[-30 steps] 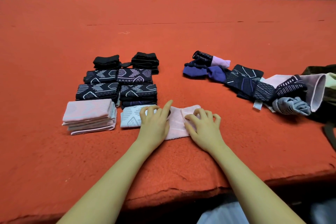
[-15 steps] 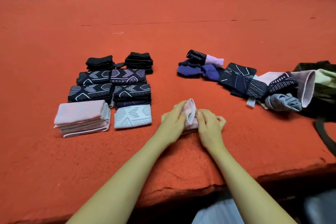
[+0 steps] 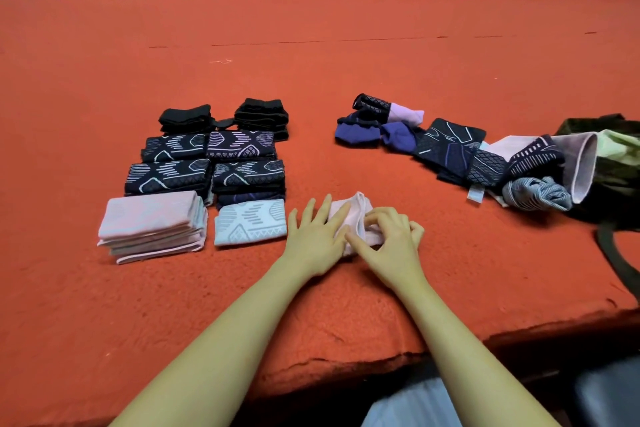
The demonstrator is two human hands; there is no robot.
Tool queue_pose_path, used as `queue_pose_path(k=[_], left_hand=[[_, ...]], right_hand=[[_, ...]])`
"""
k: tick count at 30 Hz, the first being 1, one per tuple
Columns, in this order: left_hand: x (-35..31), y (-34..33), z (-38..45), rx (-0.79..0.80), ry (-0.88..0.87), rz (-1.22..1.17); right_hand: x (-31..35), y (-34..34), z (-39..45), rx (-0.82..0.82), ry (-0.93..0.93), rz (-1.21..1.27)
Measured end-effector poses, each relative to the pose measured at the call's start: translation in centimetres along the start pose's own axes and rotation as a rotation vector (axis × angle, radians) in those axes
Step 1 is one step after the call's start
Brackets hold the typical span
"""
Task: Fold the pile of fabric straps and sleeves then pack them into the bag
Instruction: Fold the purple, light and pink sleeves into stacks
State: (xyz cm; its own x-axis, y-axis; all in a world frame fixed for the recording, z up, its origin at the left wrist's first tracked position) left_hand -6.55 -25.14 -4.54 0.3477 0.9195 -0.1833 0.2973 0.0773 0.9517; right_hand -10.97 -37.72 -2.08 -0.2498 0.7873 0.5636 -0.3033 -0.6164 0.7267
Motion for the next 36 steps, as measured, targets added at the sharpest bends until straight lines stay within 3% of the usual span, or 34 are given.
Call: queue_pose_path(k=[11,18,21,24,26,31,36], left_hand=[[-0.7,2.0,-0.2,-0.16,-0.114,-0.095],[-1.9,1.1,1.6,0.115,-0.144,0.037],[-1.7,1.5,1.9,0.146,-0.145,0.089],[-1.7,1.4,1.6,0.144,-0.149,0.108],[-1.6,1.6,1.3,0.087,-0.164,0.084],[-0.1,4.8,-0.5,-0.247,-0.233,-0.114],[2.8,7.3,-3.5,-0.445,-0.308,0.002]], right_hand=[[-1.5,-0.1,0.3,-0.058,-0.089,-0.007],[-2.7,-0.6,0.3,-0.037,-0.3,-0.178],[-3.1,-1.4,0.5,0.048,-0.327,-0.293],[-3.5,-1.4,0.8,0.072,-0.333,-0.228],[-3.1,-1.2,0.9,0.044,-0.274,-0.173],[-0.3,-0.6,0.9,-0.02,0.002,-0.051],[3.9,-0.3,1.6,-0.032,0.211,-0.046]])
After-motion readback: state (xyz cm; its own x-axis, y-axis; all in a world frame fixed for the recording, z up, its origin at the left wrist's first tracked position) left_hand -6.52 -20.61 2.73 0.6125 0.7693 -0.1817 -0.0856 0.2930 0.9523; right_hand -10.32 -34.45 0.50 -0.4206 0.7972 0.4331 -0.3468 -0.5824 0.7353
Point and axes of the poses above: each hand's wrist, its own z-axis towards the middle knuckle, its own y-axis out of the back of the hand, x = y × z, the point moved 7 cm from there along z, towards the middle knuckle, and after that the axes turned 12 degrees about x, right-handed, at the moved point
